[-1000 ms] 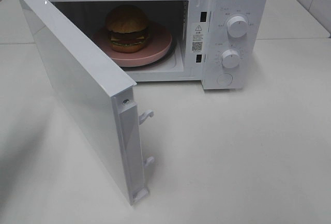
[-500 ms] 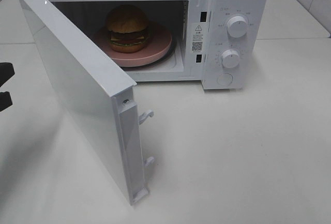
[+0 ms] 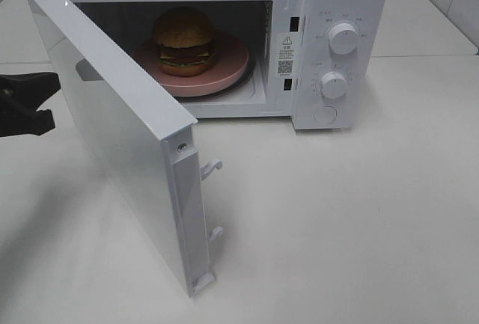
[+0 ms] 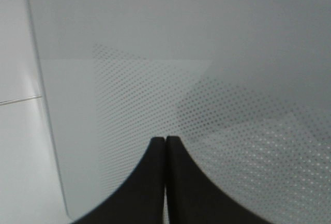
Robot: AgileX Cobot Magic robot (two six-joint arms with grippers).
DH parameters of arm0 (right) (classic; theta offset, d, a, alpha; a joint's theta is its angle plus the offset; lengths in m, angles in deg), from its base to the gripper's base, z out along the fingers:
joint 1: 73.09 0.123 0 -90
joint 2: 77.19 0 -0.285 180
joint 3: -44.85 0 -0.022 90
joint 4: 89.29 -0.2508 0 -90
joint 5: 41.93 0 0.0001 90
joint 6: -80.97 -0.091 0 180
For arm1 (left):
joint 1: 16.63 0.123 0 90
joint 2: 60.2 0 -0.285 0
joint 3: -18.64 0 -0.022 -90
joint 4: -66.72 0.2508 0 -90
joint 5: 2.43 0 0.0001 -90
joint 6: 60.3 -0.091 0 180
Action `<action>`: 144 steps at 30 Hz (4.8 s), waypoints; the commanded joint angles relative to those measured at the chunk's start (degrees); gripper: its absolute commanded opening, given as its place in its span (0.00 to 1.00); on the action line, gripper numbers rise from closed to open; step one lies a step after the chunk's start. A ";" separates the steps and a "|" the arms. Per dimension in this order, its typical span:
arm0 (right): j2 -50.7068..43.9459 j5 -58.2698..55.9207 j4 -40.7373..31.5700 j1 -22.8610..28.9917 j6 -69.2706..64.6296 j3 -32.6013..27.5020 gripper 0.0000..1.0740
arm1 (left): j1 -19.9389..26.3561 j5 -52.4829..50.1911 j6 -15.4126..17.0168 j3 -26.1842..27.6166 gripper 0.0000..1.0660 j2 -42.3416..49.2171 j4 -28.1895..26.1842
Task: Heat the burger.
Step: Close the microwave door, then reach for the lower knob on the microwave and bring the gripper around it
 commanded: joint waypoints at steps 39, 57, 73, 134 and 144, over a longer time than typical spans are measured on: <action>-1.72 0.52 0.00 -0.40 0.29 -0.17 0.72 | -10.89 5.73 0.80 9.85 0.00 -5.21 -8.65; -1.72 0.52 0.00 -0.40 0.29 -0.17 0.72 | -21.31 11.06 0.63 19.77 0.00 -10.71 -15.24; -1.72 0.52 0.00 -0.40 0.29 -0.17 0.72 | -25.15 17.82 0.63 29.45 0.00 -14.55 -18.28; -1.72 0.52 0.00 -0.40 0.29 -0.17 0.72 | -46.07 76.15 6.65 42.00 0.95 -3.04 -16.56; -1.72 0.52 0.00 -0.23 0.29 -0.17 0.69 | -46.12 99.47 6.65 42.06 0.95 1.83 -20.05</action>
